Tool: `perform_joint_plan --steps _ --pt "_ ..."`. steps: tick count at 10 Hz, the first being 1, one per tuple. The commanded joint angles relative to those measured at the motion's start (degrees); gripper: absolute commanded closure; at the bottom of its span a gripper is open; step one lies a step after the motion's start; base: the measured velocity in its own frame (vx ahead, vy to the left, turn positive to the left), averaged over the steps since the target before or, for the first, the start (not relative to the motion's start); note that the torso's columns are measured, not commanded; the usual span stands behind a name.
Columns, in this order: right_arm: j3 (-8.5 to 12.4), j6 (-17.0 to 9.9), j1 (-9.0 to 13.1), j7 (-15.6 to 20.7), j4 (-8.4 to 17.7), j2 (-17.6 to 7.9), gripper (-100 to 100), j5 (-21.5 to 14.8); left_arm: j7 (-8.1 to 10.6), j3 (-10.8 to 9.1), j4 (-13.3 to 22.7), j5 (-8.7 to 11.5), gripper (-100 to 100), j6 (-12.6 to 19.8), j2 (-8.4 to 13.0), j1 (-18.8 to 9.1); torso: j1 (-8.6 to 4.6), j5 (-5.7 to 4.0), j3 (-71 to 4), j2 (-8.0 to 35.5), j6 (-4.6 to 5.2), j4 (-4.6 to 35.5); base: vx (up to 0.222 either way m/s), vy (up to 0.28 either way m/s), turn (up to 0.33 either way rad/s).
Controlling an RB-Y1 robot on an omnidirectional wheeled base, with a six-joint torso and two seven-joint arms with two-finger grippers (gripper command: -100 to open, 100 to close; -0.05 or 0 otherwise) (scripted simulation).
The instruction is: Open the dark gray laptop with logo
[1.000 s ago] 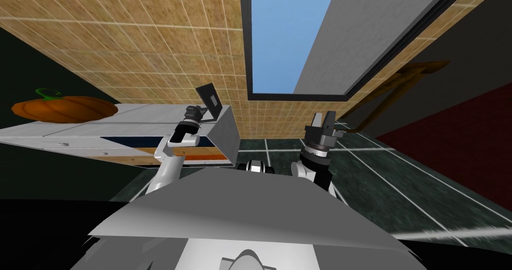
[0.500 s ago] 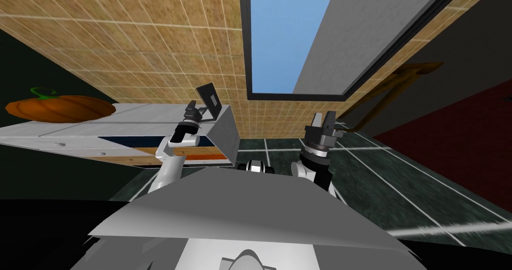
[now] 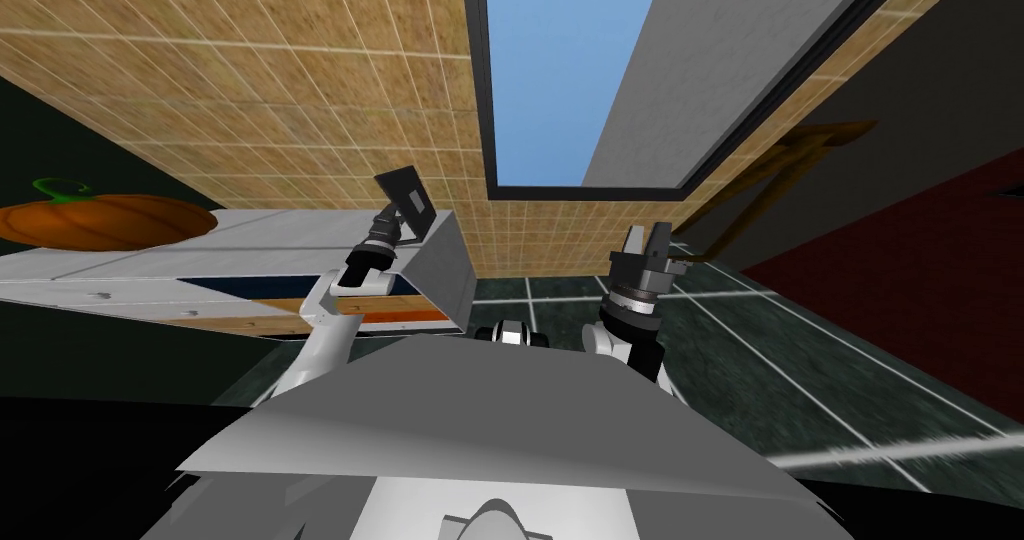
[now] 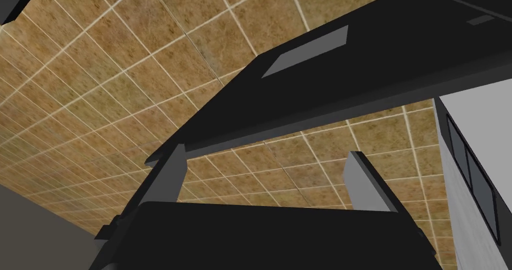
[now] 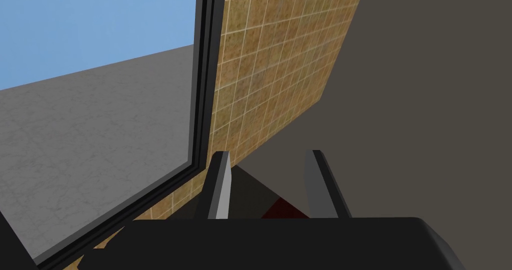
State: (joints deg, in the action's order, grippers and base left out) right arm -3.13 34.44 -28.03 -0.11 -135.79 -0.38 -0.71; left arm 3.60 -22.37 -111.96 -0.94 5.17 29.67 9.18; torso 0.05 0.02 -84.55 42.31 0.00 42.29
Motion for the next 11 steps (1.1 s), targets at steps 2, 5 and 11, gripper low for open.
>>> perform_joint_plan --steps 2,5,11 --pt "0.01 0.00 -0.01 0.00 0.00 -0.01 0 0.00 0.39 -0.59 -1.87 0.54 -100 2.54 1.49 0.00 0.10 0.02 -0.09 -0.15 0.01 -0.03 0.077 0.020 -0.023" --pt "0.00 0.00 0.01 0.00 0.00 0.00 0 0.00 0.08 -0.28 -1.07 0.17 100 1.18 0.73 -0.12 0.00 0.09 0.07 0.11 0.01 -0.07 -0.009 -0.002 0.012" --pt "0.00 0.00 -0.01 0.00 0.00 0.00 0 0.00 8.52 -2.82 5.45 9.86 100 -4.41 4.70 1.34 -0.08 -0.03 -0.01 0.00 0.00 0.00 0.051 -0.054 0.078"
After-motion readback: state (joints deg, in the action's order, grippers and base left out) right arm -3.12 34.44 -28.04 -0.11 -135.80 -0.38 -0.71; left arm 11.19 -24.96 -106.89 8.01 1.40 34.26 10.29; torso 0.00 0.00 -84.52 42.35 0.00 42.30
